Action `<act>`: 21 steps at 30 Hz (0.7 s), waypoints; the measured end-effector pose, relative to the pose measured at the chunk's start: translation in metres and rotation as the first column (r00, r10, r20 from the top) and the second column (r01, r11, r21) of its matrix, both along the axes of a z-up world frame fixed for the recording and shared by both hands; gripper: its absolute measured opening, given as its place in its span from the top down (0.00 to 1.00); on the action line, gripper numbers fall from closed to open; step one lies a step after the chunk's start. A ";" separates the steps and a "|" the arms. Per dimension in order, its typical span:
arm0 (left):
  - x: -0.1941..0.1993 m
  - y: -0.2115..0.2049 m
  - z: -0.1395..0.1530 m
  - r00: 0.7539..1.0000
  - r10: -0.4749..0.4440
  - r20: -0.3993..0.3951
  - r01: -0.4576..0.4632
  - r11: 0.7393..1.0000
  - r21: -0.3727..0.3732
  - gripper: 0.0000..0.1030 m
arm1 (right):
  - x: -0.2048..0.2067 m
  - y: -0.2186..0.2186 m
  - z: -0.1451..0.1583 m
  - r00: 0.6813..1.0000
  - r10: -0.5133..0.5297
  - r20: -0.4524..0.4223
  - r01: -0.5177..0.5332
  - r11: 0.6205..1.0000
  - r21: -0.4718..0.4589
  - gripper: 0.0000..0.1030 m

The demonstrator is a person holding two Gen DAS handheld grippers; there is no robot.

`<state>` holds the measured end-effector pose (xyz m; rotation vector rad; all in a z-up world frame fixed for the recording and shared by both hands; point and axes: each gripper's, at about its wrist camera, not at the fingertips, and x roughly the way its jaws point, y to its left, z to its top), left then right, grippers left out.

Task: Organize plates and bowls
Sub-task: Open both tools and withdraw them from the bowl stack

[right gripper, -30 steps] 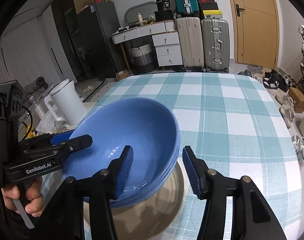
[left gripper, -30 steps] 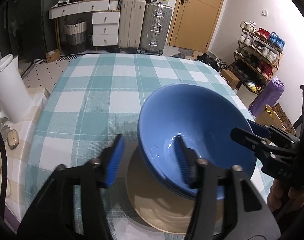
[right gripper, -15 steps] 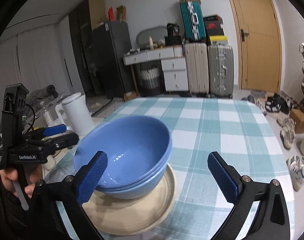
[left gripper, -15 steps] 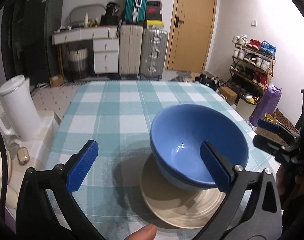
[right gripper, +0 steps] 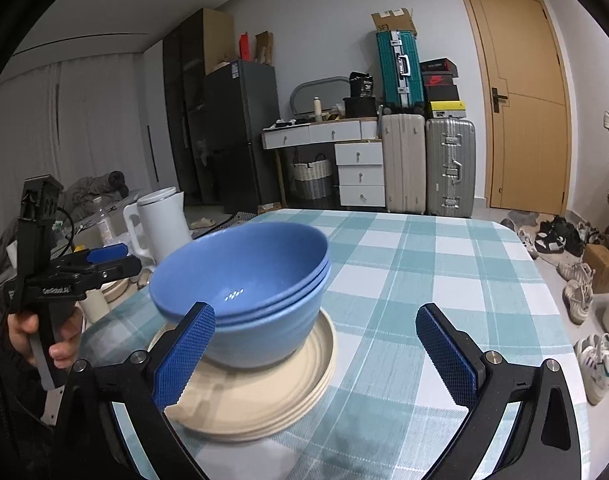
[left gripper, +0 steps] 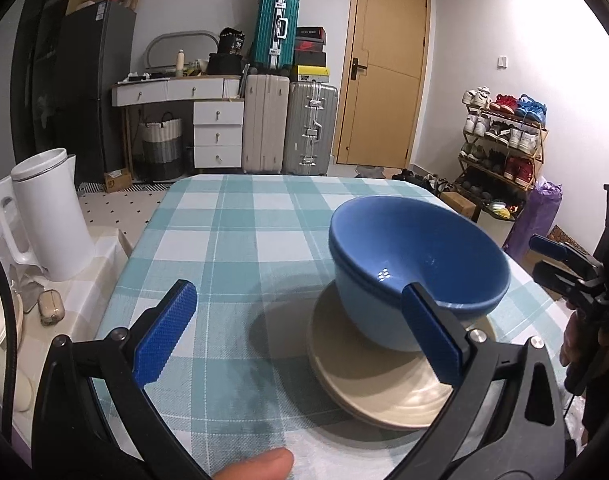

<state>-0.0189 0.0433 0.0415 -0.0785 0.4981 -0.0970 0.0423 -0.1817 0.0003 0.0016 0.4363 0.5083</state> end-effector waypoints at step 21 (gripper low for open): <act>0.003 0.003 -0.045 0.999 -0.011 0.034 0.011 1.000 -0.002 0.01 | -0.019 0.010 -0.031 0.995 0.075 0.064 -0.074 0.997 -0.024 0.01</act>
